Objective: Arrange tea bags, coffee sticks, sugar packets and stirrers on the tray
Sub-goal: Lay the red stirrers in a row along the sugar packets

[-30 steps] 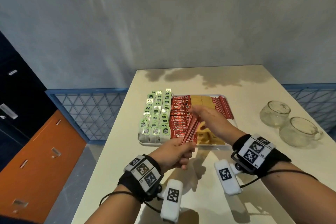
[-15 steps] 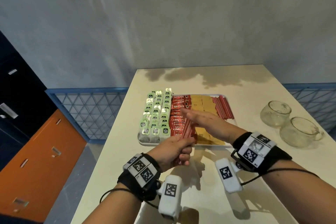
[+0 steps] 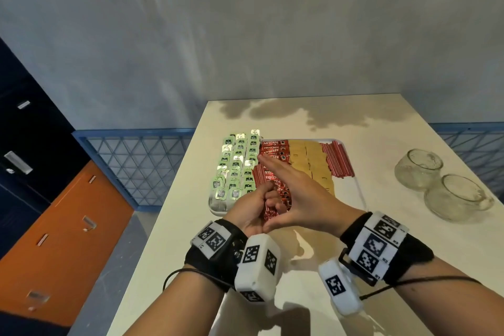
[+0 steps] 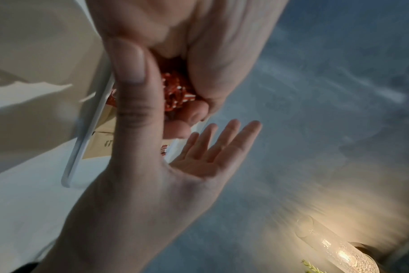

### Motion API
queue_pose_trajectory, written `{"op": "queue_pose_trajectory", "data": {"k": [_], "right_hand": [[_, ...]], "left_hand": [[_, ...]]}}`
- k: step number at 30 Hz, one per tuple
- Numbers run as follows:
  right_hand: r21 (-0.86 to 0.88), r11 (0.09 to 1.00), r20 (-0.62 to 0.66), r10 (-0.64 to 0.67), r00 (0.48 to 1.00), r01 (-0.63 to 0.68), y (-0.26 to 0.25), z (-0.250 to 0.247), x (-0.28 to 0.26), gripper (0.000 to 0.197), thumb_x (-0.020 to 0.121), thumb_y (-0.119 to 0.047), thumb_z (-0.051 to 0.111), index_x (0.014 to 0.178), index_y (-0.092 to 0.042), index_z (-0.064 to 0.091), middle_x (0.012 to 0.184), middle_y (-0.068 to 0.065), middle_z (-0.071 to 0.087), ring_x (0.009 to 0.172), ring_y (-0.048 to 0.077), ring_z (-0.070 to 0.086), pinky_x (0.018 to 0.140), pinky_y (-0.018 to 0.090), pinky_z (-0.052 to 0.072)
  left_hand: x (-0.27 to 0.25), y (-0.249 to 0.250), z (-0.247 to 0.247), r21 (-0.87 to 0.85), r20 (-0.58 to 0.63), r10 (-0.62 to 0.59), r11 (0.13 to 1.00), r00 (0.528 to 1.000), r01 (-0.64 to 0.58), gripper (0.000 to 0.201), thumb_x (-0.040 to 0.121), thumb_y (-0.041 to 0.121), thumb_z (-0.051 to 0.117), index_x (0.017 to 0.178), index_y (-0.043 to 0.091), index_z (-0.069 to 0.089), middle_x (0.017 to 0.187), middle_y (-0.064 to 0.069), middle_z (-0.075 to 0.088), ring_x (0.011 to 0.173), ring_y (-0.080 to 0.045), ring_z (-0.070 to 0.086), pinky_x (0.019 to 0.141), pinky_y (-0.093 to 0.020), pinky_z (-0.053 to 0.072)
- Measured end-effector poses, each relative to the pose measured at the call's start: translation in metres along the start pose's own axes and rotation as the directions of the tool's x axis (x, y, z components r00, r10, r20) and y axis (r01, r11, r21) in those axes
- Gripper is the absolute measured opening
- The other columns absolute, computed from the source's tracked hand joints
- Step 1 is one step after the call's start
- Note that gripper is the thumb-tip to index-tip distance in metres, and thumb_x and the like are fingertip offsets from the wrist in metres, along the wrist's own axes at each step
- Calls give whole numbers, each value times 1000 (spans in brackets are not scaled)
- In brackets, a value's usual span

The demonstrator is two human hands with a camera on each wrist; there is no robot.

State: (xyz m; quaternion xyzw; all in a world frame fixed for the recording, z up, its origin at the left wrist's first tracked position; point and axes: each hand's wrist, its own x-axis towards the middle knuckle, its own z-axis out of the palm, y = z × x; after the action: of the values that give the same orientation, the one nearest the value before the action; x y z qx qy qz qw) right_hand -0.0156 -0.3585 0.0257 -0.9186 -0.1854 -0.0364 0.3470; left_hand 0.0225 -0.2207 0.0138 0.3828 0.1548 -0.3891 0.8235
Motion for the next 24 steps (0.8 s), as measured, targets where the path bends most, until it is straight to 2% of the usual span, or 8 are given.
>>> {"op": "queue_pose_trajectory", "data": {"k": [3, 7, 10, 12, 16, 19, 22, 24], "right_hand": [[21, 999, -23, 26, 999, -25, 1, 1, -1, 126, 58, -57, 86, 154, -45, 6, 163, -17, 9, 149, 3, 13, 121, 41, 25], [111, 990, 10, 87, 996, -88, 2, 6, -7, 132, 57, -53, 89, 155, -41, 2, 162, -21, 7, 148, -3, 7, 120, 29, 17], [321, 904, 82, 270, 959, -282, 9, 5, -14, 106, 70, -67, 72, 155, -34, 18, 153, -20, 26, 141, 0, 25, 114, 27, 22], [405, 833, 122, 360, 925, -378, 21, 0, -13, 76, 79, -78, 48, 124, -18, 57, 121, -11, 59, 110, 6, 53, 101, 32, 39], [246, 903, 49, 352, 935, -353, 33, -8, -12, 60, 96, -61, 40, 76, -9, 61, 80, 13, 54, 80, 18, 49, 80, 44, 42], [206, 907, 60, 363, 930, -368, 40, -17, -18, 38, 97, -49, 50, 77, -20, 62, 80, 2, 62, 76, 17, 57, 77, 40, 47], [284, 863, 74, 414, 907, -417, 48, -26, -25, 54, 86, -61, 52, 88, -9, 68, 88, 14, 71, 83, 32, 66, 80, 48, 53], [347, 825, 66, 454, 889, -447, 55, -34, -28, 37, 94, -43, 56, 91, -7, 67, 91, 13, 72, 83, 28, 67, 81, 44, 54]], "left_hand": [[-2, 0, 2, -7, 12, -6, 1000, 1000, 6, 30, 103, 20, 46, 73, 13, 43, 49, 5, 30, 37, -8, 33, 38, -19, 39], [-3, -4, 1, 80, 18, -21, 997, 1000, 20, 30, 102, 19, 48, 72, 15, 44, 50, 6, 28, 36, -6, 28, 33, -18, 30], [-3, -11, 2, 276, 36, 38, 960, 999, -46, 24, 102, 12, 46, 78, 14, 47, 51, 6, 31, 38, -6, 29, 35, -17, 28], [-4, -18, 7, 364, 48, 40, 930, 998, -54, 26, 102, 15, 46, 76, 16, 46, 52, 6, 32, 40, -5, 27, 36, -16, 26], [5, -34, 20, 511, 86, -3, 859, 996, -42, 30, 102, 15, 42, 73, 18, 41, 51, 7, 30, 41, -6, 24, 38, -18, 23], [17, -42, 28, 633, 103, -25, 772, 994, -47, 29, 103, 11, 38, 75, 15, 44, 51, 6, 34, 42, -7, 29, 39, -19, 30], [29, -48, 38, 740, 113, -26, 669, 993, -67, 28, 101, 8, 40, 75, 12, 49, 51, 6, 39, 42, -9, 37, 46, -24, 41], [36, -51, 47, 805, 137, -3, 583, 991, -110, 27, 100, 7, 42, 74, 12, 50, 52, 5, 43, 43, -10, 41, 49, -26, 45]]}}
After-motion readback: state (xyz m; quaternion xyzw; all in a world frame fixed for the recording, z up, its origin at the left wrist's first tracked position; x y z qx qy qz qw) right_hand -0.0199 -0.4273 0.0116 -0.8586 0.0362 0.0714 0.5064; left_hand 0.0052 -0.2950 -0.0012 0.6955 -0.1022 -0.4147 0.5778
